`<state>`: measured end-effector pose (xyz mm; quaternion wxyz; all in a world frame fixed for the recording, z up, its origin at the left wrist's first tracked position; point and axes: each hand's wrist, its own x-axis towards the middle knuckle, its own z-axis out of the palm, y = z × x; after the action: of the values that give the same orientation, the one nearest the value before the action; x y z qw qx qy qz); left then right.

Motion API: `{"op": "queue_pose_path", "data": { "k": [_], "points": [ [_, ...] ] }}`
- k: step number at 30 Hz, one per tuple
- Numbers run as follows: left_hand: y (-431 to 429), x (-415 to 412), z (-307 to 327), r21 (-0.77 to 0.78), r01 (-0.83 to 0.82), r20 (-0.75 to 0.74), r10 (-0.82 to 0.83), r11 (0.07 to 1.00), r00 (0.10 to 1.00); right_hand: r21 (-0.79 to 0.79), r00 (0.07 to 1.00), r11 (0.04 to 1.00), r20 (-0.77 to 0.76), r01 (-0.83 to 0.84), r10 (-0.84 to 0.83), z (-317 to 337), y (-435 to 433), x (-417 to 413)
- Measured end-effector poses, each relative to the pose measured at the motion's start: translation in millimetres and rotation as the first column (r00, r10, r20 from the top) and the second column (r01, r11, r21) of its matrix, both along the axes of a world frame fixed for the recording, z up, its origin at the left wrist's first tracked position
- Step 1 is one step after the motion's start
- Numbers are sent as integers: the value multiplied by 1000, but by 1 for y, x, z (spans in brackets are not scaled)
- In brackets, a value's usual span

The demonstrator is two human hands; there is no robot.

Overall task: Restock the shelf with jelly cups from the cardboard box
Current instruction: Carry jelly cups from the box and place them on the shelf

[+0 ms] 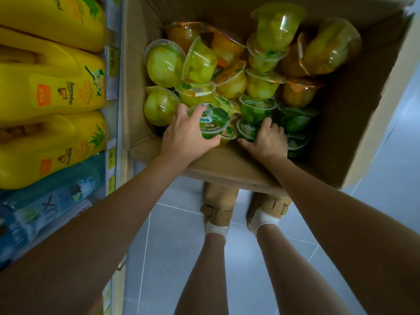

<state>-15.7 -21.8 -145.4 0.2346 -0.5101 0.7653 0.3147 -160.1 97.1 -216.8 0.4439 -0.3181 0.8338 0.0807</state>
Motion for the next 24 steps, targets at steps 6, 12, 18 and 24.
{"op": "queue_pose_path", "data": {
  "k": [6, 12, 18, 24],
  "points": [
    [3, -3, 15, 75, -76, 41, 73, 994, 997, -10, 997, 1000, 81, 7, -6, 22, 4, -8],
    [13, -11, 60, 176, -157, -5, 160, 972, 987, -70, 994, 997, 108, -27, 34, 82, 7, -22],
    [19, -29, 139, 228, -149, -45, 163, 962, 986, -151, 996, 987, 60, -55, 64, 170, 3, -45],
    [19, -48, 240, 193, -45, -91, 63, 980, 994, -261, 995, 960, 17, 101, -100, 288, 18, -69]
  ]
}}
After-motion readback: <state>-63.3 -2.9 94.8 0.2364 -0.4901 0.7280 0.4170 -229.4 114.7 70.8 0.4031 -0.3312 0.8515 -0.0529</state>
